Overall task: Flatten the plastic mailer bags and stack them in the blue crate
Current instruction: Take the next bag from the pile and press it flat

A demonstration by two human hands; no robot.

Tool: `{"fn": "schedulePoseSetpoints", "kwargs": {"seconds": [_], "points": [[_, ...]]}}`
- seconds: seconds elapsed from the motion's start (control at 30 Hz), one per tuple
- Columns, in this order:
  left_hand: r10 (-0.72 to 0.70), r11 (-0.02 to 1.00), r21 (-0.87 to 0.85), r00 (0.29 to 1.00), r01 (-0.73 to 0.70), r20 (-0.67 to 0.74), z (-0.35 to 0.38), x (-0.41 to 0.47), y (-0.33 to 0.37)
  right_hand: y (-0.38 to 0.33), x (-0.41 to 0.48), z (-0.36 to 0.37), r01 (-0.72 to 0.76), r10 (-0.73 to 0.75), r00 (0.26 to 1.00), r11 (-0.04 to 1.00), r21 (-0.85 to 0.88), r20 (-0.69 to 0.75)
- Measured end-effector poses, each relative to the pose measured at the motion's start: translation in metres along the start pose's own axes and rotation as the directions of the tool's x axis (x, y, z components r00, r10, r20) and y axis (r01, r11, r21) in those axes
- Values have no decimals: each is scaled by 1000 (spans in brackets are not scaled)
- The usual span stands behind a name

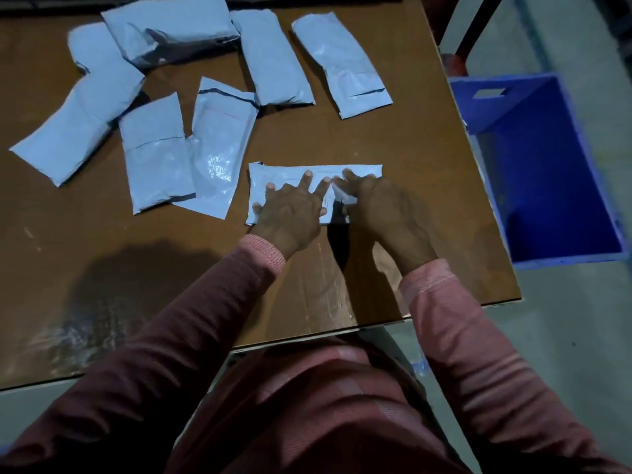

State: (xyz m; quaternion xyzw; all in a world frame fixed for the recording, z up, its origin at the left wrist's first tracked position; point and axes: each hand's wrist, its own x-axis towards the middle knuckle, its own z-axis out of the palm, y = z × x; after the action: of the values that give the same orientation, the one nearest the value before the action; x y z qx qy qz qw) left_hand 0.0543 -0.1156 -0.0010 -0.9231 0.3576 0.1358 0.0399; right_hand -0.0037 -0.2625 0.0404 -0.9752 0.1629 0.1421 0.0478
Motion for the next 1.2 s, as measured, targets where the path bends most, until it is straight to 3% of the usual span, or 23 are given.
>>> {"fn": "schedulePoseSetpoints", "kwargs": {"seconds": [0.07, 0.1, 0.2, 0.33, 0.47, 0.57, 0.7, 0.9, 1.2], "points": [[-19, 999, -27, 1000, 20, 3, 1, 1, -1, 2, 3, 2, -65, 77, 981, 995, 76, -176], [-26, 999, -37, 1000, 26, -1, 0, 1, -1, 2, 5, 9, -27, 50, 973, 994, 105, -226], [-19, 1000, -22, 1000, 19, -5, -1, 1, 1, 2, 11, 48, 146, -116, 972, 979, 139, -206], [-23, 1000, 17, 1000, 23, 3, -3, -1, 4, -1, 12, 77, 124, -28, 948, 950, 287, -316], [-28, 999, -14, 999, 29, 41, -6, 2, 1, -5, 15, 82, 121, -29, 944, 957, 263, -328], [-34, 999, -26, 999, 33, -32, -23, -3, -4, -3, 14, 78, 135, -53, 949, 959, 250, -312], [-311, 946, -174, 917, 273, -249, -30, 1, 12, -2, 15, 74, 142, -55, 949, 954, 265, -310], [-323, 936, -243, 896, 255, -305, 28, 34, -1, -1, 13, 75, 152, -59, 945, 951, 270, -323], [-315, 941, -238, 884, 242, -346, 42, 42, -2, 3, 18, 89, 182, -63, 910, 948, 260, -409]]}}
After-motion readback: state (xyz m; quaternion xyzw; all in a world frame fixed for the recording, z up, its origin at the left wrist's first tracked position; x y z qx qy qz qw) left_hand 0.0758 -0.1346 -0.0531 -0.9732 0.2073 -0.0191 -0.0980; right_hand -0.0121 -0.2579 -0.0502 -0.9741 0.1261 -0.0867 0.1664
